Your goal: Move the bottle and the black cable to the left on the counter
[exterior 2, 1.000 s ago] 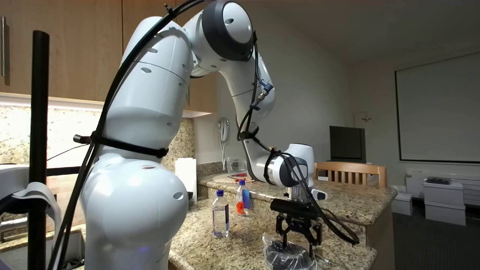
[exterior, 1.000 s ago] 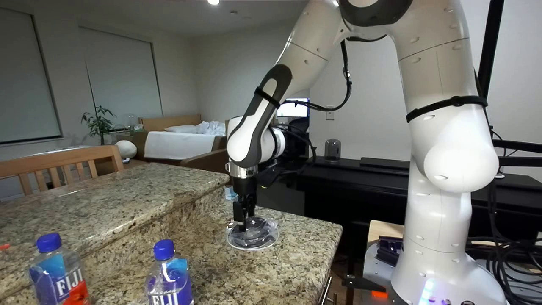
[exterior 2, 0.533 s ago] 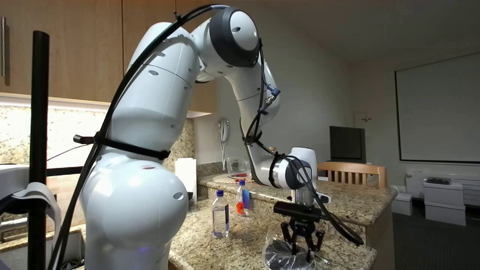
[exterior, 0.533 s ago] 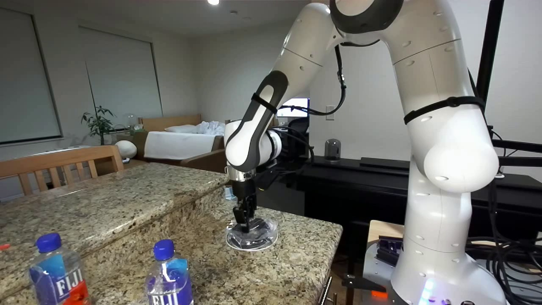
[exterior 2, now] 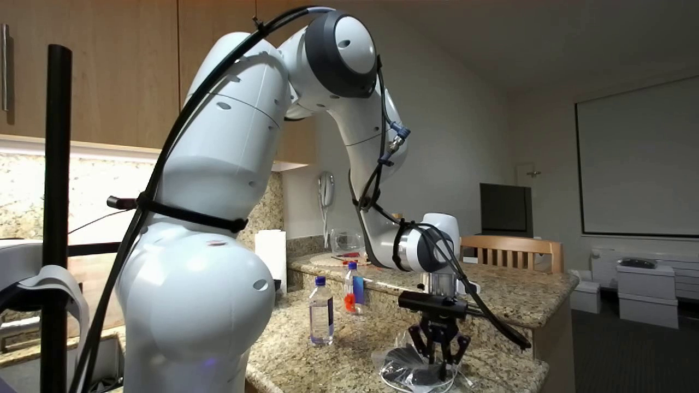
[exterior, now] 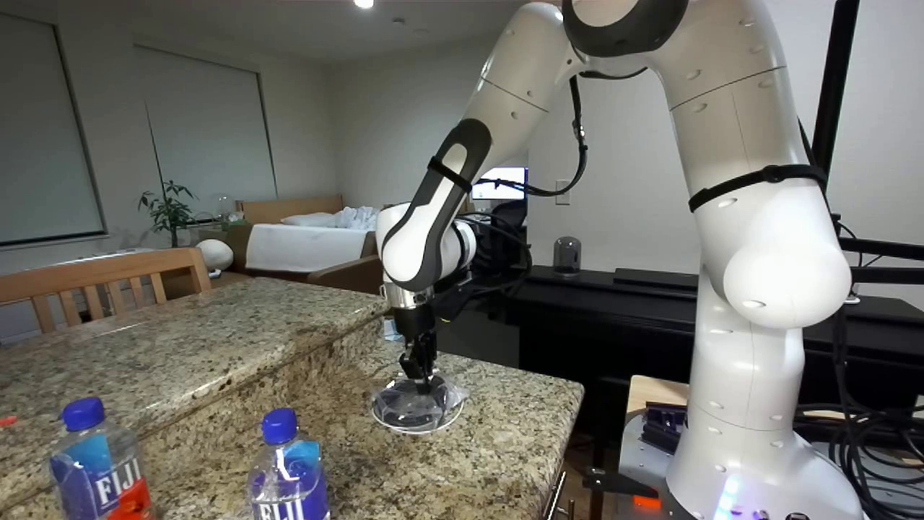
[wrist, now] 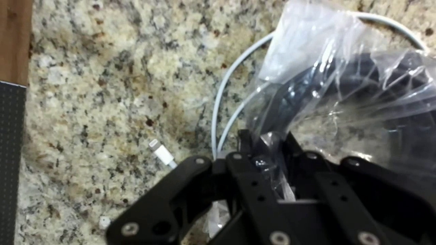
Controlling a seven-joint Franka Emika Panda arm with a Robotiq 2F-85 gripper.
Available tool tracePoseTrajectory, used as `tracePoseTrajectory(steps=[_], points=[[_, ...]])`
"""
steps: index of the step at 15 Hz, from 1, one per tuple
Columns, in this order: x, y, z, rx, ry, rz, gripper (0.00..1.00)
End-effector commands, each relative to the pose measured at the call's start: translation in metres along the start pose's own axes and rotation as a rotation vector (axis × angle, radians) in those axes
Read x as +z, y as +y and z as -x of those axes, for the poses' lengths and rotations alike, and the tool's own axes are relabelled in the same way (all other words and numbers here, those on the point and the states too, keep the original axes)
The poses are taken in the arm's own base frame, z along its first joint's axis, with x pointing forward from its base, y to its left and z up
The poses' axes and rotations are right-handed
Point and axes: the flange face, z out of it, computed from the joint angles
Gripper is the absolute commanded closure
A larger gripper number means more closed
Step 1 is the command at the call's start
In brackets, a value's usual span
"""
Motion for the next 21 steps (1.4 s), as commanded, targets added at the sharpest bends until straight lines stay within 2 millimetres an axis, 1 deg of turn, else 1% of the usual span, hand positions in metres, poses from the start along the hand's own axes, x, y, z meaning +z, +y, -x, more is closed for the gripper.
tracePoseTrajectory(steps=[1, 7, 13, 17, 19, 21], points=[[0.000, -0.006, 0.002, 0.001, -0.024, 0.011, 0.86], [-0.022, -0.023, 0.006, -0.026, -0.009, 0.035, 0.87], [-0.057, -0.040, 0.008, -0.037, 0.015, 0.064, 0.87], [-0.089, -0.051, 0.011, -0.033, 0.041, 0.086, 0.87], [-0.107, -0.063, 0.014, -0.031, 0.056, 0.101, 0.87], [-0.126, -0.080, 0.018, -0.052, 0.067, 0.090, 0.87]])
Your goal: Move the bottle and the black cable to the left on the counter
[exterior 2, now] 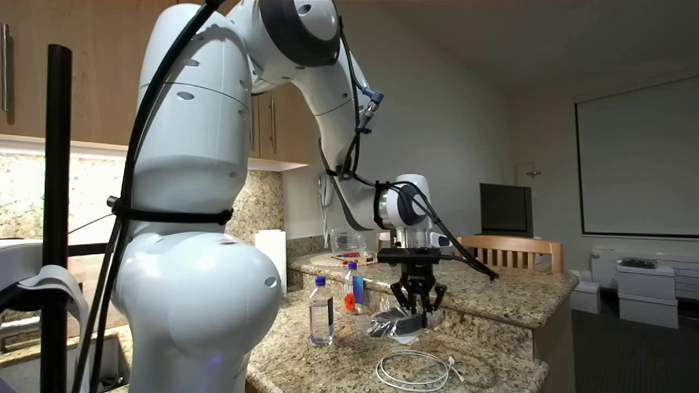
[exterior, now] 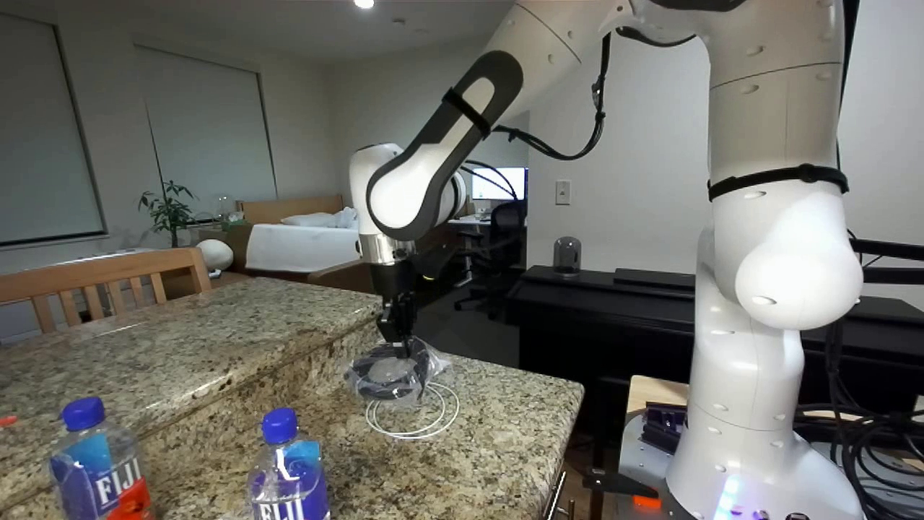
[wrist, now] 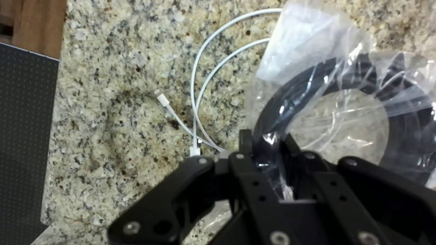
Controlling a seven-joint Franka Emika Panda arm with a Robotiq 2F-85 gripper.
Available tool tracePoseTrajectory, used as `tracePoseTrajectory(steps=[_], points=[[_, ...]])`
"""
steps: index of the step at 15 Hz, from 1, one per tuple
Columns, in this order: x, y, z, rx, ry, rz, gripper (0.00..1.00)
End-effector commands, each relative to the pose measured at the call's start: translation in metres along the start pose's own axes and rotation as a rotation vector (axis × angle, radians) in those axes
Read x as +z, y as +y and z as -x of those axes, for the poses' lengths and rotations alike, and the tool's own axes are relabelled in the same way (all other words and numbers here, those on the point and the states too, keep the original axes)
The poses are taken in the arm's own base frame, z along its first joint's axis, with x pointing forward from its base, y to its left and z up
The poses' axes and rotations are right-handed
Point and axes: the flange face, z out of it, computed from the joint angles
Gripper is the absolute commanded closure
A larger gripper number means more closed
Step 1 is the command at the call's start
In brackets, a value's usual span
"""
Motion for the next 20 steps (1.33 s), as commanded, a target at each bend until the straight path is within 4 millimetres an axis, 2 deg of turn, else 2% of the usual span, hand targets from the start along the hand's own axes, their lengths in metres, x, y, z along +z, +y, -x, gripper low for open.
tracePoseTrajectory(steps=[1, 4, 7, 13, 16, 20], points=[[-0.043, -0.031, 0.013, -0.023, 0.025, 0.004, 0.87], [-0.071, -0.068, 0.016, -0.064, 0.102, 0.006, 0.87], [-0.094, -0.115, 0.013, -0.065, 0.169, 0.004, 0.87], [-0.127, -0.201, 0.021, -0.019, 0.230, 0.017, 0.88], [-0.139, -0.225, 0.024, 0.017, 0.248, 0.004, 0.88], [-0.142, -0.241, 0.022, 0.051, 0.261, -0.001, 0.88]])
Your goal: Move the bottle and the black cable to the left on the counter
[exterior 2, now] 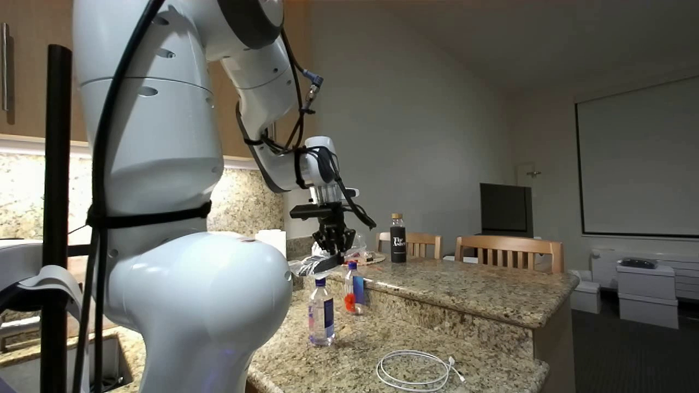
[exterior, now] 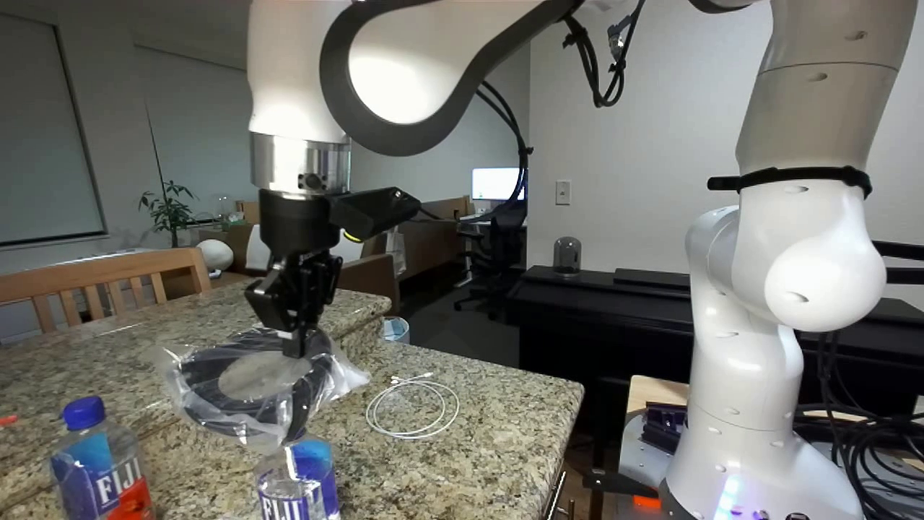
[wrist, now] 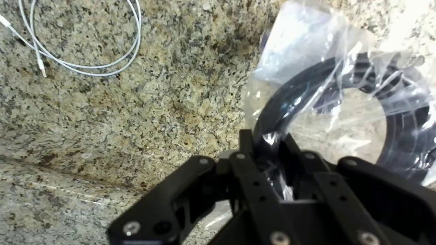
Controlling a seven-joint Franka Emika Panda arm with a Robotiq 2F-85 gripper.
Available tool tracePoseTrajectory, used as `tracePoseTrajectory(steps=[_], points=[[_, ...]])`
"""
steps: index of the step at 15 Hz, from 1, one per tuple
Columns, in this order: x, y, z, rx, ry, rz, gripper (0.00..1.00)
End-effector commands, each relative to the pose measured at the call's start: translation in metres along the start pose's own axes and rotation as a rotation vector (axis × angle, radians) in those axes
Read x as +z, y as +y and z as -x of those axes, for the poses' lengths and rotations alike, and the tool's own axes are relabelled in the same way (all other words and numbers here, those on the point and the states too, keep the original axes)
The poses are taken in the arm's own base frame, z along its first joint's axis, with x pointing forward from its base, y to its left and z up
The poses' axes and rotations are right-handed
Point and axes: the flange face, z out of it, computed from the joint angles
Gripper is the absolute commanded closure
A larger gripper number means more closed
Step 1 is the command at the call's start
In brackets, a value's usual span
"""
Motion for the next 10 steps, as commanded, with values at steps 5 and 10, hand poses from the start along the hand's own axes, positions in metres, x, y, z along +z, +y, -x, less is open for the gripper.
tracePoseTrajectory(steps=[5, 10], points=[[0.004, -0.051, -0.005, -0.043, 0.004, -0.033, 0.88], [0.019, -0.097, -0.009, -0.140, -0.002, -0.085, 0.88]])
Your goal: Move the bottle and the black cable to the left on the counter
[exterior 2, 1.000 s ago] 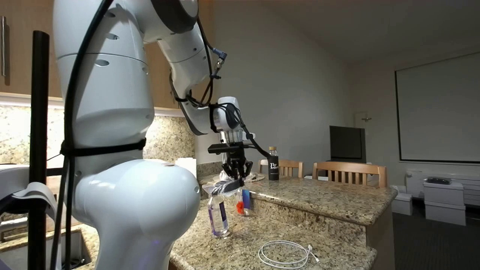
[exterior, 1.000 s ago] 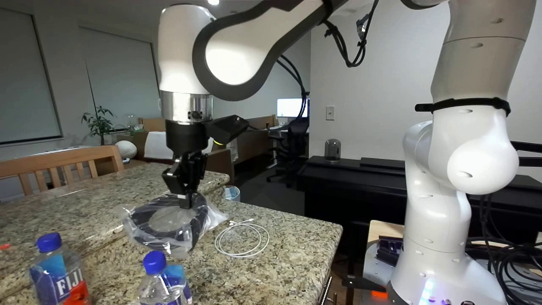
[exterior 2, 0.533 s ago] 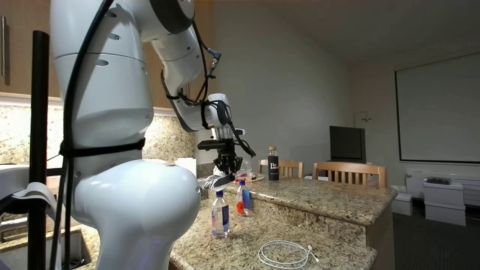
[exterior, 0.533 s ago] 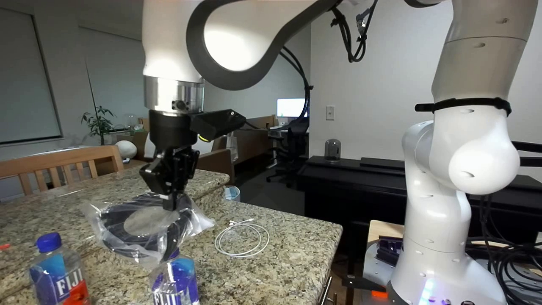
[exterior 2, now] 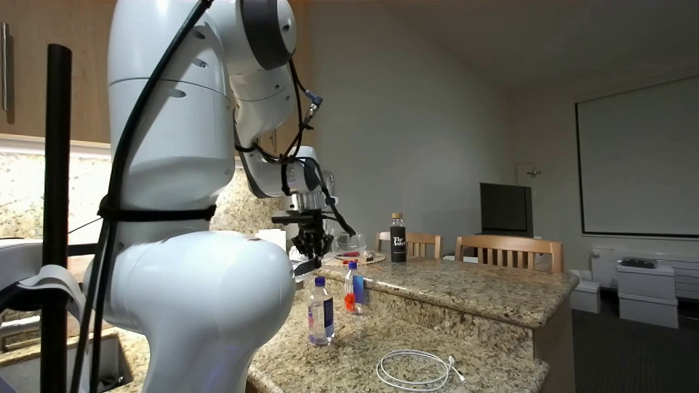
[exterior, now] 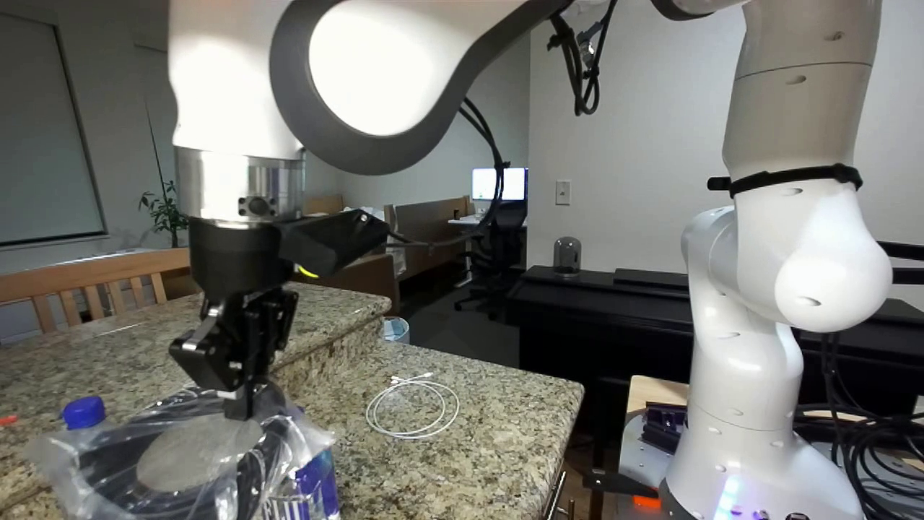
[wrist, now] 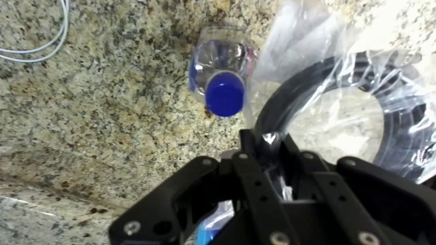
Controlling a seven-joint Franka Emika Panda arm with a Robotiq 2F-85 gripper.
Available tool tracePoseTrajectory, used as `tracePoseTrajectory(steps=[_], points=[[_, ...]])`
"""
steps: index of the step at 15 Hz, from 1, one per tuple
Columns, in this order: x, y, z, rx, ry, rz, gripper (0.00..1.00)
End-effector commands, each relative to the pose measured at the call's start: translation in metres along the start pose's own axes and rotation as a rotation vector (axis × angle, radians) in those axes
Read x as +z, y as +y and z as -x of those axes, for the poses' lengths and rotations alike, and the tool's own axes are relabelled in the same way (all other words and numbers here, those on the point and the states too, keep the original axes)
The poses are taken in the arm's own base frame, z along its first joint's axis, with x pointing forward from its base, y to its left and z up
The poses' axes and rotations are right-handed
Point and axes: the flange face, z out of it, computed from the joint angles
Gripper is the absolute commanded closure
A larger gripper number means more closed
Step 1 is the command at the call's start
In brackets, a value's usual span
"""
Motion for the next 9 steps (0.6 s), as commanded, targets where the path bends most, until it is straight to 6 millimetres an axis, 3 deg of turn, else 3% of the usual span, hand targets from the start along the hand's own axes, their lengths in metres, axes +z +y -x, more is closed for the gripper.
tracePoseTrajectory(steps=[1, 9], points=[[0.008, -0.028, -0.013, -0.051, 0.016, -0.041, 0.88], [0.035, -0.076, -0.027, -0.157, -0.001, -0.126, 0.89]])
